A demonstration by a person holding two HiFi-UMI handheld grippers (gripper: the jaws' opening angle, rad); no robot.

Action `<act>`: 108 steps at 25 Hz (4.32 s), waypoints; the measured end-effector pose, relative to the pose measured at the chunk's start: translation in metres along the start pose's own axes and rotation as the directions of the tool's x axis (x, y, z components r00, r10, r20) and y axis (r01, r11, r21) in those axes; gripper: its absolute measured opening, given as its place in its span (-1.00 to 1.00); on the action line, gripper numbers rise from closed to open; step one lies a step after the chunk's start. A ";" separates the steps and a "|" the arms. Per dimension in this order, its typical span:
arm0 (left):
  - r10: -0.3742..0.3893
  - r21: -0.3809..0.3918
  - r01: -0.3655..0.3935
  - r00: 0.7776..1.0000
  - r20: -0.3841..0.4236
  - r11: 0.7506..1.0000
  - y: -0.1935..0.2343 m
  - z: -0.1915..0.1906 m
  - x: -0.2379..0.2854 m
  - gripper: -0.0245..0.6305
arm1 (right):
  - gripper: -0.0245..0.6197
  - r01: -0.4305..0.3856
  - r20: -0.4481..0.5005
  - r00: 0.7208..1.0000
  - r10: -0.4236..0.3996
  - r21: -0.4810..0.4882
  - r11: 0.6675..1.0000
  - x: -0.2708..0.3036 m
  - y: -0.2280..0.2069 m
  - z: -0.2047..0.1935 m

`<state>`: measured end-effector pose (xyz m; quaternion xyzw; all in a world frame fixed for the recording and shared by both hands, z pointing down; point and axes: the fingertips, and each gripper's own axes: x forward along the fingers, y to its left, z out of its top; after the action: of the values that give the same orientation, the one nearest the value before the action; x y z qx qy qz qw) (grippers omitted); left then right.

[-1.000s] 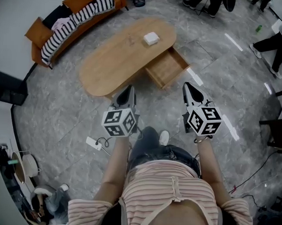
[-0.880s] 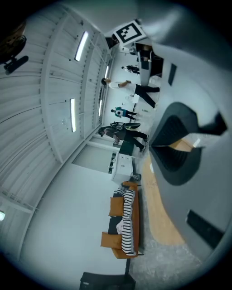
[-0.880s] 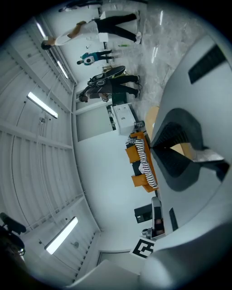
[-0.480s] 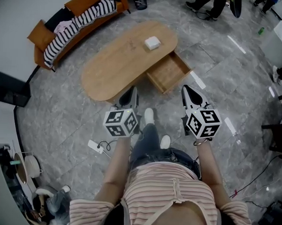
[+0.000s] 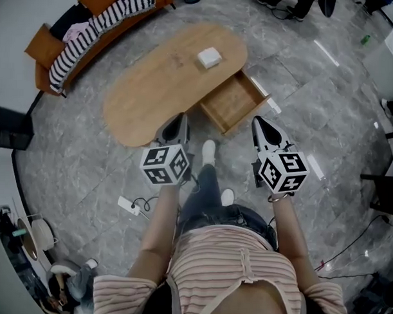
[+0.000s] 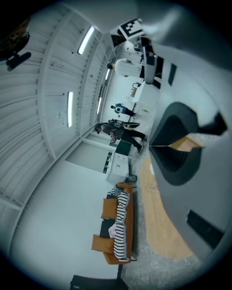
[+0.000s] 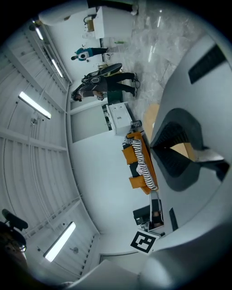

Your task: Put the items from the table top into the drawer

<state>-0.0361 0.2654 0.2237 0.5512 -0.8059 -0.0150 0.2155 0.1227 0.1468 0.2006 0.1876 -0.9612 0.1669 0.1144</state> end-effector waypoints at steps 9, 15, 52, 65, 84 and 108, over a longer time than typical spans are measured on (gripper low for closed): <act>-0.010 -0.014 0.009 0.997 -0.073 1.000 0.066 0.030 0.117 -0.88 | -0.90 0.052 -0.056 0.997 -0.052 0.009 0.999 0.112 -0.032 0.025; -0.054 -0.049 0.047 0.987 -0.150 0.998 0.109 0.037 0.191 -0.88 | -0.90 0.092 -0.127 0.988 -0.090 0.011 0.996 0.182 -0.046 0.029; 0.022 -0.215 -0.142 0.877 -0.480 0.966 0.196 -0.159 0.496 -0.52 | -0.90 0.177 -0.340 0.933 -0.118 0.146 0.973 0.336 -0.158 -0.135; 0.094 -0.173 -0.214 0.845 -0.527 0.961 0.209 -0.168 0.519 -0.55 | -0.90 0.184 -0.363 0.925 -0.114 0.166 0.969 0.340 -0.166 -0.147; 0.005 -0.178 -0.086 0.911 -0.413 0.980 0.185 -0.117 0.509 -0.84 | -0.90 0.216 -0.321 0.934 -0.155 0.164 0.963 0.333 -0.178 -0.126; -0.420 -0.081 0.432 0.791 -0.445 0.898 0.001 -0.108 0.494 -0.84 | -0.90 0.466 -0.263 0.874 -0.408 0.218 0.858 0.229 -0.243 -0.130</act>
<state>-0.1458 -0.1535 0.4852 0.7091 -0.5886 0.0753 0.3809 0.0334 -0.0921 0.4526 0.3972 -0.8430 0.2869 0.2221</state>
